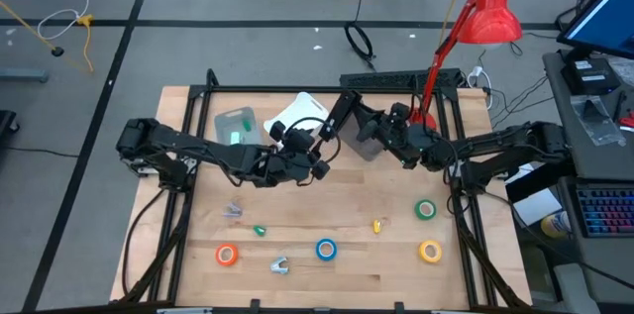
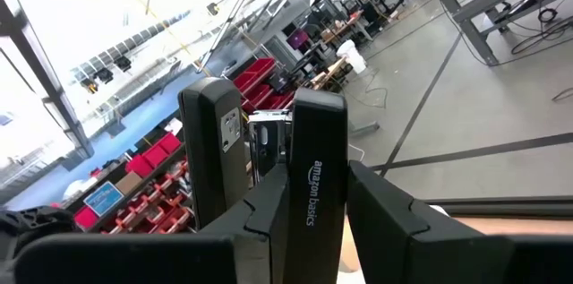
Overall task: Pick and place Stapler, Stapler remover, tape
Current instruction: Put the large black stapler into the gray bin
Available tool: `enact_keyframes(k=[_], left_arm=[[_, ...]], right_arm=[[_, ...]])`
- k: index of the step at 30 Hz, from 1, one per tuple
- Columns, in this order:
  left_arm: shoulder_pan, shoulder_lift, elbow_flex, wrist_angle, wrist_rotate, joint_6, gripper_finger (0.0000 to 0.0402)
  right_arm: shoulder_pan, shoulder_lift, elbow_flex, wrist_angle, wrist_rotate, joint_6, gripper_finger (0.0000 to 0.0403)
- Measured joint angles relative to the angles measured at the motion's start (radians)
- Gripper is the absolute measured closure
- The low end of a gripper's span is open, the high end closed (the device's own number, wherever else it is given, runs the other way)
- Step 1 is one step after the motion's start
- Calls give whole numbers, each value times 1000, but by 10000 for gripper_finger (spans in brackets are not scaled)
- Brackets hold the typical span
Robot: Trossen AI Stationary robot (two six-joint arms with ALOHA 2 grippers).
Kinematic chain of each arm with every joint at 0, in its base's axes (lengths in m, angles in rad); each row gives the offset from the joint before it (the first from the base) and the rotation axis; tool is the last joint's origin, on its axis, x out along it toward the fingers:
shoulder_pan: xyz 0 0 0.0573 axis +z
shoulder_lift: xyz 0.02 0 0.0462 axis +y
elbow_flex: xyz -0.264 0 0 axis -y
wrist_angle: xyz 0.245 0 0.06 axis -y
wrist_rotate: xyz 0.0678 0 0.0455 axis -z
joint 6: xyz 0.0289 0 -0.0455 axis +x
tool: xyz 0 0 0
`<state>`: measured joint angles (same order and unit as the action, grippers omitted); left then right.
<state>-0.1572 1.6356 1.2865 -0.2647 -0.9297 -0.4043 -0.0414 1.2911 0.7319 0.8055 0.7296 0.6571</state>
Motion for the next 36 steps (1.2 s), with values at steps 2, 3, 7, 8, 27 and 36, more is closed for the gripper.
enact_keyframes(k=[2,3,7,8,27,36], left_arm=[[-3,0,0,-1,2,0,227],[-4,0,0,-2,7,-1,227],[-4,0,0,-3,54,-46,227],[-4,0,0,-3,69,-54,227],[-31,-12,0,75,58,73,227],[-3,-29,0,89,125,102,227]], right_arm=[[0,-3,0,0,0,-6,316],[0,-3,0,0,0,-7,316],[0,-3,0,0,-1,-13,316],[0,-3,0,0,-1,-13,316],[0,-3,0,32,-55,-15,316],[0,-3,0,36,-54,-14,316]])
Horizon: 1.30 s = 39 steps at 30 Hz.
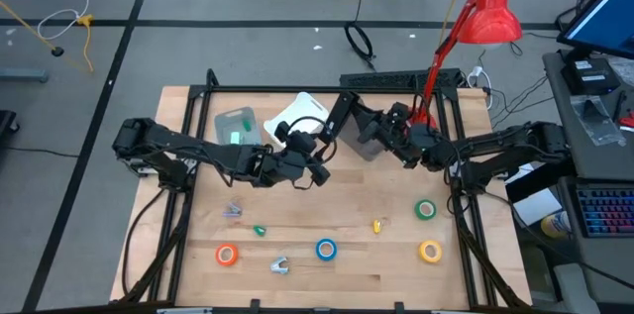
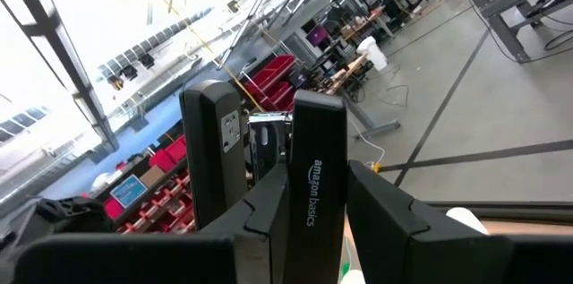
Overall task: Pick and place Stapler, Stapler remover, tape
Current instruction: Put the large black stapler into the gray bin
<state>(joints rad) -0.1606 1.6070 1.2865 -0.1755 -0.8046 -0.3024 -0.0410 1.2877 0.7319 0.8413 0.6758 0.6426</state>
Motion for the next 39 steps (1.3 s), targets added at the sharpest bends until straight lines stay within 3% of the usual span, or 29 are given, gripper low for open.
enact_keyframes(k=[8,20,27,31,39], left_arm=[[43,-7,0,-40,90,-41,226],[44,-49,0,-47,93,5,226],[62,-48,0,-86,93,-89,222],[73,-48,0,-87,103,-123,196],[86,-48,0,-84,196,-121,107]], right_arm=[[-1,0,-1,-19,6,-13,316],[0,0,-1,-23,4,-24,316],[0,0,-1,-23,4,-26,316],[0,0,-1,-24,4,-26,316],[0,0,-1,-31,4,-26,316]])
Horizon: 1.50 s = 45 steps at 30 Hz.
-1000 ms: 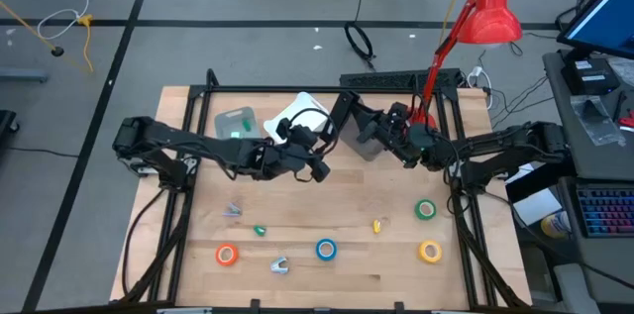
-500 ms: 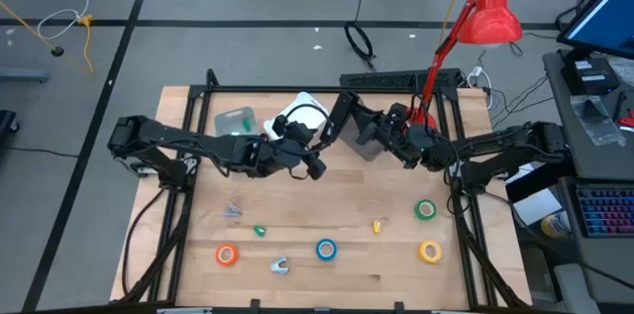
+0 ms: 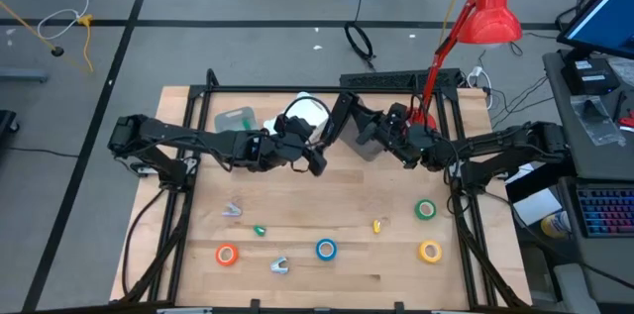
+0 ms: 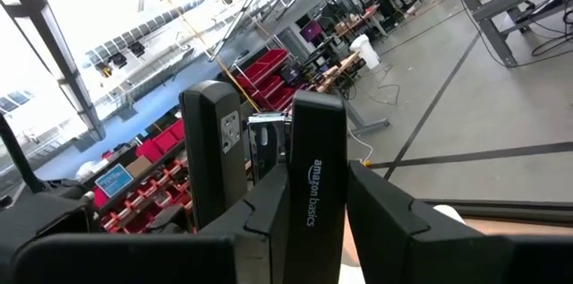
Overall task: Pick and place Stapler, Stapler remover, tape
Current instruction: Put the large black stapler into the gray bin
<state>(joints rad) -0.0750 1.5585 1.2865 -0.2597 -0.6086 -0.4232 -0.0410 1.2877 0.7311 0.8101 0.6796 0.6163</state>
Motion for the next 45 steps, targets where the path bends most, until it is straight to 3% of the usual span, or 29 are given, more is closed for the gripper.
enact_keyframes(k=[8,15,20,37,41,45], left_arm=[[0,0,0,10,41,39,63],[20,8,0,67,36,124,62],[43,21,0,102,113,125,62],[79,49,-1,107,160,100,62],[80,58,0,132,164,85,89],[87,58,0,138,172,84,159]], right_arm=[[0,0,0,0,0,0,316],[4,0,0,1,0,0,316],[4,0,0,1,0,0,316],[5,0,1,9,-1,0,316],[5,0,1,9,-3,0,316],[5,0,1,9,-3,0,316]])
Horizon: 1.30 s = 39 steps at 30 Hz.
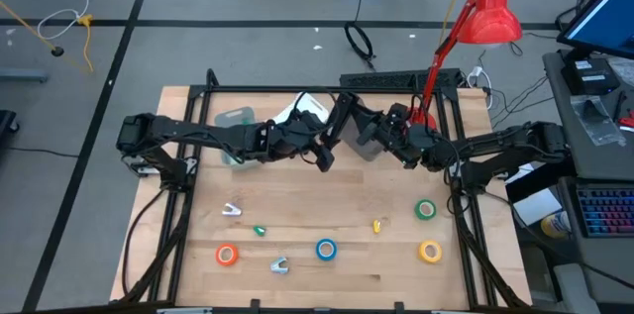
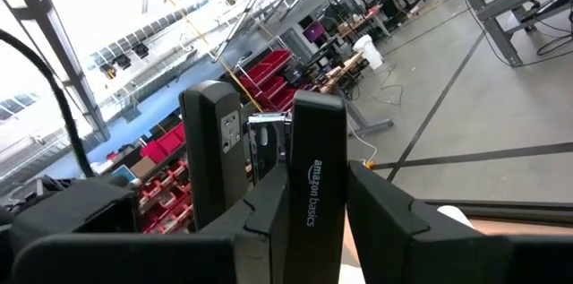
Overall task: Pick and place Stapler, Stapler remover, tape
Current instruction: Put the large black stapler into the gray bin
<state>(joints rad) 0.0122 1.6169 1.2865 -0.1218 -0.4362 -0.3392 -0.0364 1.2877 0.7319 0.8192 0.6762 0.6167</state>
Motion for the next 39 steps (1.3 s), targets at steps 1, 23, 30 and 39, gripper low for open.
enact_keyframes(k=[1,23,30,39], left_arm=[[2,0,0,-3,7,-5,179],[-7,-47,0,-154,-15,-124,240],[-8,-148,0,-424,-66,-268,240],[-8,-274,-1,-951,-119,-650,240]], right_arm=[[0,0,0,0,0,0,316],[-3,0,0,-1,-47,-65,248],[-16,-2,0,1,-82,-64,204],[-16,-2,0,0,-82,-61,184]])
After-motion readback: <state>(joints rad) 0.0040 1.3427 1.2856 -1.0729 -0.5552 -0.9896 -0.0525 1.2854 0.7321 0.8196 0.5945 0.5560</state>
